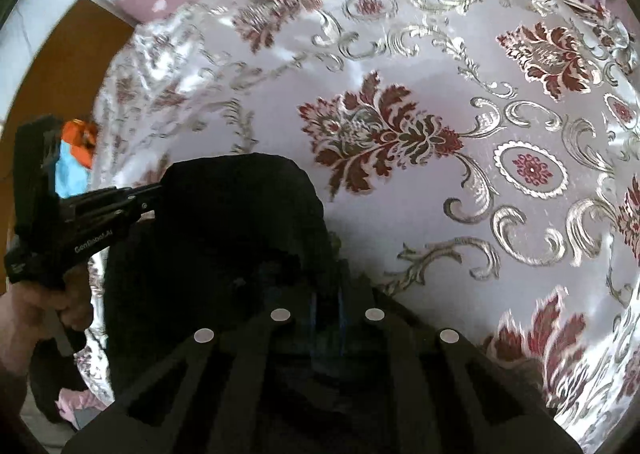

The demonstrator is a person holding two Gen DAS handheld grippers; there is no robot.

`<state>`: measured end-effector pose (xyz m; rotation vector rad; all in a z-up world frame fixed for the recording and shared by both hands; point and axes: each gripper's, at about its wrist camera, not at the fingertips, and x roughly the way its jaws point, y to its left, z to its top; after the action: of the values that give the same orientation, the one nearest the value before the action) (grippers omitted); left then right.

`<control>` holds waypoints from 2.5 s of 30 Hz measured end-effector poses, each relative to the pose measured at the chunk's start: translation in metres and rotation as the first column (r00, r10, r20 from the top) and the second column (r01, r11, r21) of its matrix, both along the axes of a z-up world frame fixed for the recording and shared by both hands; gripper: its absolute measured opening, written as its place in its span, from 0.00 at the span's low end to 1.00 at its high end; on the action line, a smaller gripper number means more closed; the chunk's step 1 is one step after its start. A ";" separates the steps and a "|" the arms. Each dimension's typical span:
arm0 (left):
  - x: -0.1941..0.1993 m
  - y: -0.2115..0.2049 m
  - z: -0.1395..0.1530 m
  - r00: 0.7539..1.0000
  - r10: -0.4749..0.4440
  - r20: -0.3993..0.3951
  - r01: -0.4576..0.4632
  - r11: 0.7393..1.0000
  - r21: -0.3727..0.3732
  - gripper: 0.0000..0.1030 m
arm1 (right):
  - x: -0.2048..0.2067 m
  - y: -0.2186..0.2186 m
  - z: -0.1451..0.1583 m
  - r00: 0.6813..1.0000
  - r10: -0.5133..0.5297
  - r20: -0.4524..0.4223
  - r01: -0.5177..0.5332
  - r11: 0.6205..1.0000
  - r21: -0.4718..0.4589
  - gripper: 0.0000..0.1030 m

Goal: Fold large clothes

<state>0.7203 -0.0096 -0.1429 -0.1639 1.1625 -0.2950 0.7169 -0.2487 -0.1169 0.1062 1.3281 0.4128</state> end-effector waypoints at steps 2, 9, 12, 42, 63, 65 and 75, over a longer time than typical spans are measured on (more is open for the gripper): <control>-0.024 0.003 0.020 0.998 -0.015 0.069 0.015 1.000 -0.003 0.06 | -0.017 -0.012 0.015 0.999 -0.012 0.037 0.011 0.999 0.034 0.06; -0.167 0.010 0.064 0.945 -0.057 0.322 0.066 0.998 -0.017 0.06 | -0.135 -0.042 0.055 0.970 -0.003 0.245 -0.027 0.992 0.120 0.06; -0.221 0.001 0.029 0.952 -0.099 0.289 0.092 0.995 0.039 0.05 | -0.197 -0.042 0.020 0.976 0.030 0.214 -0.046 0.997 0.069 0.06; -0.181 -0.026 -0.013 0.978 -0.193 0.076 0.191 0.981 0.041 0.10 | -0.263 -0.016 -0.015 0.905 0.349 0.243 -0.246 0.896 -0.369 0.06; -0.216 -0.029 -0.063 0.990 -0.105 0.097 0.092 0.988 0.124 0.10 | -0.249 -0.030 -0.077 0.987 0.048 0.153 -0.047 0.999 -0.007 0.14; -0.219 -0.033 -0.067 0.987 -0.112 0.115 0.093 0.983 0.159 0.10 | -0.252 -0.026 -0.078 0.985 0.057 0.163 -0.052 0.998 -0.036 0.14; -0.229 -0.026 -0.051 0.989 -0.092 0.119 0.075 0.987 0.144 0.14 | -0.237 -0.019 -0.043 0.984 0.049 0.174 -0.046 0.999 -0.022 0.14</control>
<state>0.4916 -0.0359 -0.1935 0.0262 1.0624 -0.2927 0.4794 -0.2681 -0.1600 0.0228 1.1632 0.4404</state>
